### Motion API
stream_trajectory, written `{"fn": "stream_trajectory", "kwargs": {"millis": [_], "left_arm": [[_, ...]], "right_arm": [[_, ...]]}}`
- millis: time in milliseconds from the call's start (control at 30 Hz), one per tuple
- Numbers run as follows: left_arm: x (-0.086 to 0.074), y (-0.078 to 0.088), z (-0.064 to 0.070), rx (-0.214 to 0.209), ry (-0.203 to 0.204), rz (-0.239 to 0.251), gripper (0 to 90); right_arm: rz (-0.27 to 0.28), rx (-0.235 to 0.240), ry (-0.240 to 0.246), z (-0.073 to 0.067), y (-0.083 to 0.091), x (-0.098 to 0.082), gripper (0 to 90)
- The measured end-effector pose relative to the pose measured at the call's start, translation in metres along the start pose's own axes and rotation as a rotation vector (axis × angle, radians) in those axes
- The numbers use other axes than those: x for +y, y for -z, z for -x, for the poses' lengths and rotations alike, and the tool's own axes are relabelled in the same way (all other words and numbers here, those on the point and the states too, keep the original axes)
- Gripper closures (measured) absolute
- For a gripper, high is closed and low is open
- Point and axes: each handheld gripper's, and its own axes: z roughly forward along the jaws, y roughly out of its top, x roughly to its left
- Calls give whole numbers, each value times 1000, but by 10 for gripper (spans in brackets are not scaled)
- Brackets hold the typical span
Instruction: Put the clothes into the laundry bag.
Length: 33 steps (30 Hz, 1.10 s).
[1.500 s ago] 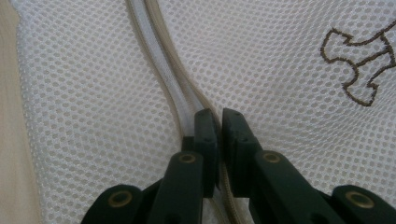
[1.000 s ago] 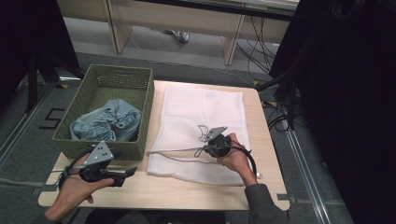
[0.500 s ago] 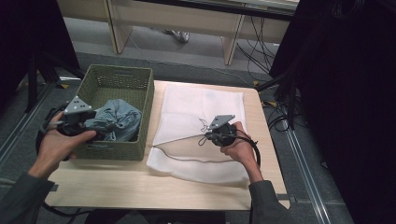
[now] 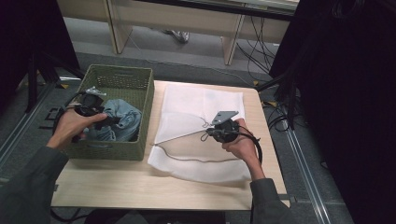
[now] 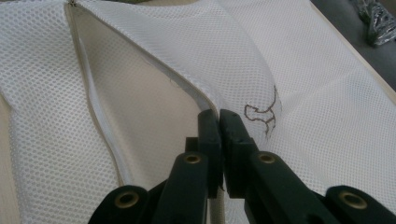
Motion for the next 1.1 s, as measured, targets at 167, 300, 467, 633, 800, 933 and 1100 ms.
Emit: {"fn": "stream_trajectory", "kwargs": {"millis": [167,300,467,633,800,933,1100], "left_arm": [[3,-18,-1,-12,-25,-41,147],[8,-25,1,-50,-21,-84,144],[10,-32,5,-97,-24,-101,144],[12,-37,10,-80,-62,-133,141],[15,-48,13,-69,-84,-135,130],[15,-59,19,-57,-128,-170,121],[14,-67,22,-27,-164,-202,157]], "right_arm": [[-10,7,-19,-2,-1,0,884],[-16,13,-10,-2,-5,0,884],[-25,19,-10,-2,-8,-2,884],[-34,21,-23,-4,-9,-2,884],[-35,25,-6,-5,-12,0,884],[-41,33,-16,-6,-13,2,884],[-39,30,-13,-5,-14,2,884]]}}
